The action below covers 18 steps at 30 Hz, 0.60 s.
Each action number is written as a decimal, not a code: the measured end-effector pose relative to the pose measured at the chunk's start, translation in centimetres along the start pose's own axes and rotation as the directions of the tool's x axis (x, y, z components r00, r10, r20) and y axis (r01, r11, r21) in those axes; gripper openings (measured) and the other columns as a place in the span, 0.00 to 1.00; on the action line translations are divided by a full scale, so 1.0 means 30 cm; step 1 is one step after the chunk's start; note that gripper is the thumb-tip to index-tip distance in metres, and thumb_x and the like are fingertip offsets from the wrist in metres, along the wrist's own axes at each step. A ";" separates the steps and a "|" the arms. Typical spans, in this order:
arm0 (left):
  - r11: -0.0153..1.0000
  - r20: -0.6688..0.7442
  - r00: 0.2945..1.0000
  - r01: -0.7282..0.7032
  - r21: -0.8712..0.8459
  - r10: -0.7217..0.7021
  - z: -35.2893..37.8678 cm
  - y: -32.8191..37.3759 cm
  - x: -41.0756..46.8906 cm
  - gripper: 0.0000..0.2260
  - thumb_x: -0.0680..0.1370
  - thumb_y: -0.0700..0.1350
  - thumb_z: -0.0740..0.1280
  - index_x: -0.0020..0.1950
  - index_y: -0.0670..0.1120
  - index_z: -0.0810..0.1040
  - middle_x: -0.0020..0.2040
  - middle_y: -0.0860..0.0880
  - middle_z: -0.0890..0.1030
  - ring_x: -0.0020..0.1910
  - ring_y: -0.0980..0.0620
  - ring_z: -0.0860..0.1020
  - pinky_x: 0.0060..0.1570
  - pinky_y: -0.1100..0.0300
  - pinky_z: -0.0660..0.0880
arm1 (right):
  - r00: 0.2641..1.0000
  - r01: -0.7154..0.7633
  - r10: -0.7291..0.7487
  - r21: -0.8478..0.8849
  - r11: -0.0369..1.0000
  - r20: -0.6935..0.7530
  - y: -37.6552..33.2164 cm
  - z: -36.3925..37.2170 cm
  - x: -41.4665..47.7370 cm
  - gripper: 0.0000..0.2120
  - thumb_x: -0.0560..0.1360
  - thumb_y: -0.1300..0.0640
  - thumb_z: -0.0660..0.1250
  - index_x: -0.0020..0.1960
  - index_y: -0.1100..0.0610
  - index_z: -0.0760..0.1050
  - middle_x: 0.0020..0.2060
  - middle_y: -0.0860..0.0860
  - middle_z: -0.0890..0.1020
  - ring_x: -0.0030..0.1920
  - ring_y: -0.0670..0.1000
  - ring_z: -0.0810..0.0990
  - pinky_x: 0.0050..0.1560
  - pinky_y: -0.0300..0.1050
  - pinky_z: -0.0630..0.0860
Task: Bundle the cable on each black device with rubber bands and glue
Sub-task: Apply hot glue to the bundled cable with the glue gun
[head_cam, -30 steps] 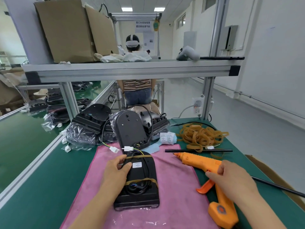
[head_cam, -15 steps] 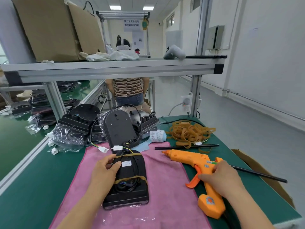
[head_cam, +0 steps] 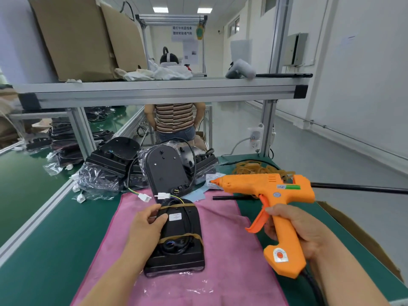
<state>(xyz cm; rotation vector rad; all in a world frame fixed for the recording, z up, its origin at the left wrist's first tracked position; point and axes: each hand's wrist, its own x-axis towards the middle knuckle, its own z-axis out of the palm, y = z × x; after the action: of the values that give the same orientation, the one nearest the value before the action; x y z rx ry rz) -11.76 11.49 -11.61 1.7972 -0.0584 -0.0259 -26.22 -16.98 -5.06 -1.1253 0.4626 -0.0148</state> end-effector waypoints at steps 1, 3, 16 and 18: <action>1.000 -0.002 1.000 -0.004 0.008 0.004 0.001 0.000 0.000 0.11 0.78 0.39 0.68 0.58 0.50 0.80 0.49 0.47 0.84 0.43 0.52 0.84 0.40 0.56 0.82 | 0.998 0.036 -0.036 0.000 0.999 0.046 -0.004 0.015 0.003 0.18 0.62 0.64 0.71 0.51 0.63 0.75 0.37 0.61 0.79 0.41 0.62 0.84 0.44 0.53 0.83; 1.000 -0.018 1.000 -0.017 0.021 0.017 0.004 0.000 0.000 0.10 0.78 0.38 0.67 0.57 0.48 0.80 0.49 0.50 0.84 0.44 0.55 0.83 0.44 0.61 0.80 | 0.987 0.095 -0.090 -0.031 0.995 0.131 -0.012 0.044 0.011 0.23 0.60 0.69 0.73 0.55 0.64 0.75 0.46 0.63 0.79 0.58 0.70 0.79 0.54 0.63 0.80; 0.999 -0.084 0.996 -0.001 -0.045 -0.003 0.004 -0.008 -0.004 0.11 0.77 0.37 0.69 0.58 0.45 0.79 0.54 0.45 0.83 0.54 0.48 0.80 0.58 0.53 0.76 | 0.842 0.134 0.125 -0.427 0.894 0.526 -0.032 0.139 -0.018 0.25 0.69 0.67 0.68 0.65 0.63 0.70 0.53 0.68 0.82 0.56 0.66 0.82 0.51 0.55 0.80; 0.999 -0.083 0.997 -0.003 -0.053 -0.002 0.005 -0.012 -0.002 0.10 0.77 0.38 0.70 0.57 0.48 0.79 0.53 0.47 0.82 0.53 0.50 0.80 0.56 0.57 0.74 | 0.834 0.122 0.136 -0.419 0.900 0.534 -0.028 0.128 -0.030 0.26 0.68 0.68 0.68 0.65 0.64 0.70 0.53 0.69 0.81 0.56 0.67 0.81 0.51 0.56 0.80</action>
<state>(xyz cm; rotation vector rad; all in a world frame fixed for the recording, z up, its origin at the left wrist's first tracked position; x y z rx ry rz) -11.82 11.43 -12.00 1.7429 0.0012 0.0470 -25.44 -13.81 -2.68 -1.5027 -0.0672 0.4382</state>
